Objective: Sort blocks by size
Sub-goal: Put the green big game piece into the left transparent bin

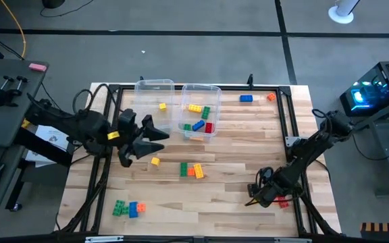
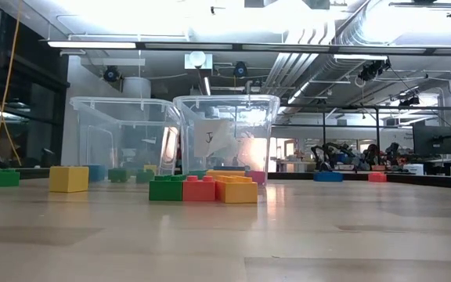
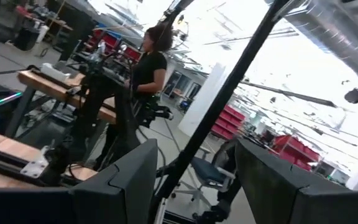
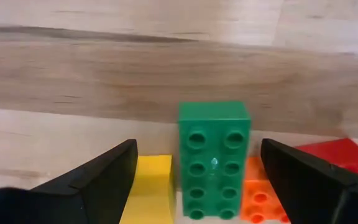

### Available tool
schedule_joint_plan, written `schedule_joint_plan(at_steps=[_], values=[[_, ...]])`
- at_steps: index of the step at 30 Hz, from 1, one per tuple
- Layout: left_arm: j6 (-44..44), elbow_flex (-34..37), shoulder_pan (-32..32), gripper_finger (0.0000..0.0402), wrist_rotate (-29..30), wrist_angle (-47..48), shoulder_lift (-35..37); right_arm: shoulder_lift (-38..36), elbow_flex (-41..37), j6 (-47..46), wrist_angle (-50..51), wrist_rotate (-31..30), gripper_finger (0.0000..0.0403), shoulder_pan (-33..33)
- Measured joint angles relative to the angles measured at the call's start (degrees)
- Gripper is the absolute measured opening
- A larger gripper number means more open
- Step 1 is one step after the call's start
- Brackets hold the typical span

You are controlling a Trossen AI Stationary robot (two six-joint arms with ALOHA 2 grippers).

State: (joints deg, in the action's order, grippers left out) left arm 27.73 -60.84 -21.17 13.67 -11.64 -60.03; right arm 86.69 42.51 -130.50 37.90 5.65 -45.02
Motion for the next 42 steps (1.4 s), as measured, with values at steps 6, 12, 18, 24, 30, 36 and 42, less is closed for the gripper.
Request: schedule_joint_plan(at_steps=[6,12,18,24,30,36,42], values=[[-1.5,0.0,-0.9,0.0202,0.0,1.0,2.3,2.8,0.8,1.0,-0.6,1.4,0.0335,0.8],[-2.3,0.0,-1.0,0.0202,0.0,3.5,3.8,3.8,0.9,-0.2,2.1,2.4,0.0286,0.8],[-2.5,0.0,-1.0,0.0202,0.4,4.3,4.2,3.9,0.9,-0.4,3.8,3.0,0.0181,1.5],[-2.5,0.0,-1.0,0.0202,-1.0,4.4,4.8,3.9,0.8,0.1,3.9,1.6,0.0136,1.9],[-6.3,-0.4,-2.6,0.0202,-4.7,0.2,7.8,4.3,8.3,7.6,11.7,-8.8,0.0136,6.1],[-11.5,-0.5,-3.0,0.0202,-4.0,-1.6,10.1,4.2,22.6,24.8,18.2,-31.1,0.0136,17.6],[-8.5,-0.5,-3.0,0.0202,-3.9,2.8,9.9,4.1,34.4,58.1,5.0,-41.5,0.0136,34.3]])
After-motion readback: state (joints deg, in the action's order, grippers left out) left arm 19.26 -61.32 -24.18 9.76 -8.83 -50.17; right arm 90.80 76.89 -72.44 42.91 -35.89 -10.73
